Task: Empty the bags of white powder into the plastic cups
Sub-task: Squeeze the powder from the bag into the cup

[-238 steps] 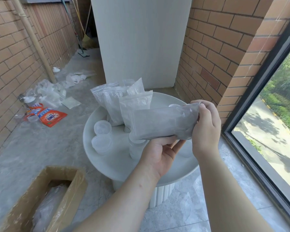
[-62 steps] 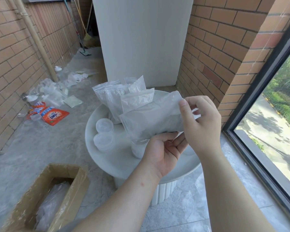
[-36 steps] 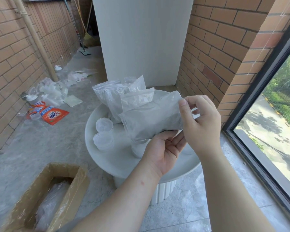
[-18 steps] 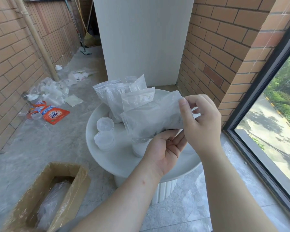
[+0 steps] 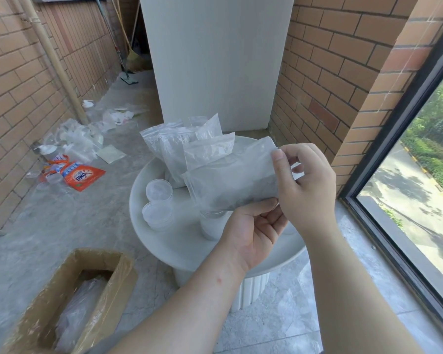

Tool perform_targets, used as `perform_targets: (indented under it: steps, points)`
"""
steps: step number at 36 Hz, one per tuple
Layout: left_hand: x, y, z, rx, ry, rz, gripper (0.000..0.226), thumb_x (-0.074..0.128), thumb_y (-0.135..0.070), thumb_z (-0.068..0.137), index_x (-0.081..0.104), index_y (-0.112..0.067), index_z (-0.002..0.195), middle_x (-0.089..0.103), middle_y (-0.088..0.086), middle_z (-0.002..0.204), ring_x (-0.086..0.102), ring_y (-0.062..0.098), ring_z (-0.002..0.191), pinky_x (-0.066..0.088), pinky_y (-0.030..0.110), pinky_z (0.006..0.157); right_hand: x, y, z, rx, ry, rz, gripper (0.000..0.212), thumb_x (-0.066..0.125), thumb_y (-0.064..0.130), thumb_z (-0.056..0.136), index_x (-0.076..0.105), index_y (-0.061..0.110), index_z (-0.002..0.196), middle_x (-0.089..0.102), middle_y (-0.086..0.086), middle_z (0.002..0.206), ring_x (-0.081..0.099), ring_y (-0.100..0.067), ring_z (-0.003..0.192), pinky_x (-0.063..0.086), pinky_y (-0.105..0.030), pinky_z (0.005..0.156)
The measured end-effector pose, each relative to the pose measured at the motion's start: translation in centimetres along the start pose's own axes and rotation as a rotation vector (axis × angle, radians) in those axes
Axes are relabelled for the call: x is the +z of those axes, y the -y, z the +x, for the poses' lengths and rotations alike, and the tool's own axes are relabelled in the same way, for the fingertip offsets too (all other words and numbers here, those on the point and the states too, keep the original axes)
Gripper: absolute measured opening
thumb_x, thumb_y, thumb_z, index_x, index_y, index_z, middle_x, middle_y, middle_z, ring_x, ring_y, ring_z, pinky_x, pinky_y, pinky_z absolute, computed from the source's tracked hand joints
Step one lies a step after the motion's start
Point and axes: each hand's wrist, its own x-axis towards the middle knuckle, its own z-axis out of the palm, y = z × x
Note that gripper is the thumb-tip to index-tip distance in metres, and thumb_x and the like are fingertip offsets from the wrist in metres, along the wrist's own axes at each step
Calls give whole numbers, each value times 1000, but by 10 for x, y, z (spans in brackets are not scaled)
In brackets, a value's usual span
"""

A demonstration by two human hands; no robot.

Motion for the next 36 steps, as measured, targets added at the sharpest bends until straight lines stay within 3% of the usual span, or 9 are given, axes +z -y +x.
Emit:
perform_targets:
  steps: [6, 13, 22, 30, 36]
  points:
    - [-1, -1, 0, -4, -2, -3, 41, 59, 12, 77, 64, 1, 117, 73, 15, 104, 73, 23, 92, 59, 34, 82, 0, 0, 0, -2, -1, 4, 13, 62, 15, 99, 67, 16, 87, 62, 3, 86, 56, -3, 84, 44, -20, 76]
    - [0, -1, 0, -3, -1, -24, 28, 54, 10, 72, 69, 1, 94, 74, 14, 88, 74, 24, 81, 60, 35, 76, 1, 0, 0, -2, 6, 4, 13, 62, 16, 99, 67, 17, 87, 62, 5, 86, 56, -3, 84, 45, -22, 76]
    - [0, -1, 4, -13, -40, -20, 22, 58, 8, 74, 68, 1, 91, 73, 14, 91, 74, 24, 84, 60, 35, 72, 0, 1, 1, -7, 1, 5, 13, 61, 15, 99, 67, 15, 87, 62, 4, 86, 56, -4, 84, 42, -17, 76]
    - [-1, -1, 5, -12, -56, -6, 17, 55, 8, 81, 70, 1, 85, 74, 14, 93, 74, 24, 85, 60, 35, 73, 0, 1, 1, -10, 3, 6, 14, 61, 15, 99, 67, 15, 87, 62, 3, 85, 56, -5, 84, 42, -17, 76]
    - [1, -2, 4, 2, -50, -4, 17, 58, 7, 74, 72, 1, 81, 74, 15, 95, 74, 24, 86, 60, 35, 76, 0, 2, 0, 8, 1, 10, 12, 63, 18, 98, 68, 17, 87, 63, 6, 86, 58, -6, 85, 45, -22, 76]
